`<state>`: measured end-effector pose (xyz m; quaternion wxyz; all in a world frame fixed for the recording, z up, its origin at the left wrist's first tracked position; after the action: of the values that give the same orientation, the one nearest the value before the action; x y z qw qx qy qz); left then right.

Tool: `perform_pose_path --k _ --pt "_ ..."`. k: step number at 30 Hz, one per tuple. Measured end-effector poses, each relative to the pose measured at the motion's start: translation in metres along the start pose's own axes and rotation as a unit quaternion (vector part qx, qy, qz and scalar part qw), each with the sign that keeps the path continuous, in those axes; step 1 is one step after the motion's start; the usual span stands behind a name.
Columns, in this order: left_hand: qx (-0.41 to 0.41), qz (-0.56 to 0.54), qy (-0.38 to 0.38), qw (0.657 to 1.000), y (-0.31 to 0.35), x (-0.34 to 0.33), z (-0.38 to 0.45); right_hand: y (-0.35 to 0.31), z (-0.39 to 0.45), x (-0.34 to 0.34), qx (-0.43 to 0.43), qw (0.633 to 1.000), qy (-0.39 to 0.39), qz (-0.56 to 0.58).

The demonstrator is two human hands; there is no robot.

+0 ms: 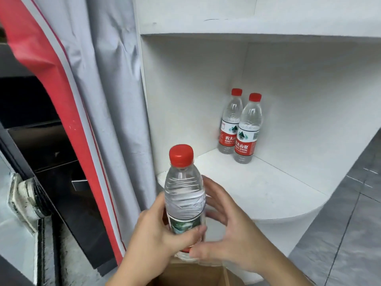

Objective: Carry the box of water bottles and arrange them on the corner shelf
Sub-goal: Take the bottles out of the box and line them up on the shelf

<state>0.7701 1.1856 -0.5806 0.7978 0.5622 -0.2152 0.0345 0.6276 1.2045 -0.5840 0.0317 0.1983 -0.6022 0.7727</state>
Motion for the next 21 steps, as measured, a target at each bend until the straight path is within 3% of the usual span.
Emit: perform_pose_path --k 2,7,12,15,21 --pt "-0.006 -0.030 -0.015 0.999 0.016 -0.007 0.015 0.003 -0.004 -0.001 -0.006 1.000 0.009 0.019" --pt "-0.047 0.015 -0.108 0.993 0.029 -0.051 0.041 0.039 -0.004 0.036 -0.041 0.984 0.165 0.043" --pt "-0.015 0.241 -0.145 0.960 -0.031 -0.104 0.047 0.073 -0.001 0.108 -0.062 0.945 0.318 -0.038" --pt "-0.046 0.339 -0.143 0.929 -0.060 -0.123 0.045 0.083 0.010 0.145 -0.081 0.926 0.361 -0.079" --pt "-0.051 0.365 -0.142 0.919 -0.074 -0.125 0.044 0.107 0.027 0.185 -0.102 0.903 0.404 -0.107"
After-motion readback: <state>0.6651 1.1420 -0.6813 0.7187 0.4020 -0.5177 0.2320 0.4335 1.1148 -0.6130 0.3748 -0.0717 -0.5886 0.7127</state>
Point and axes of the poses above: each hand's wrist, its own z-axis towards the middle knuckle, its own x-axis out of the back of the hand, y = z × x, the point moved 7 cm from there along z, towards the middle knuckle, and after that the axes turned 3 degrees about -y, right-handed, at the moved point
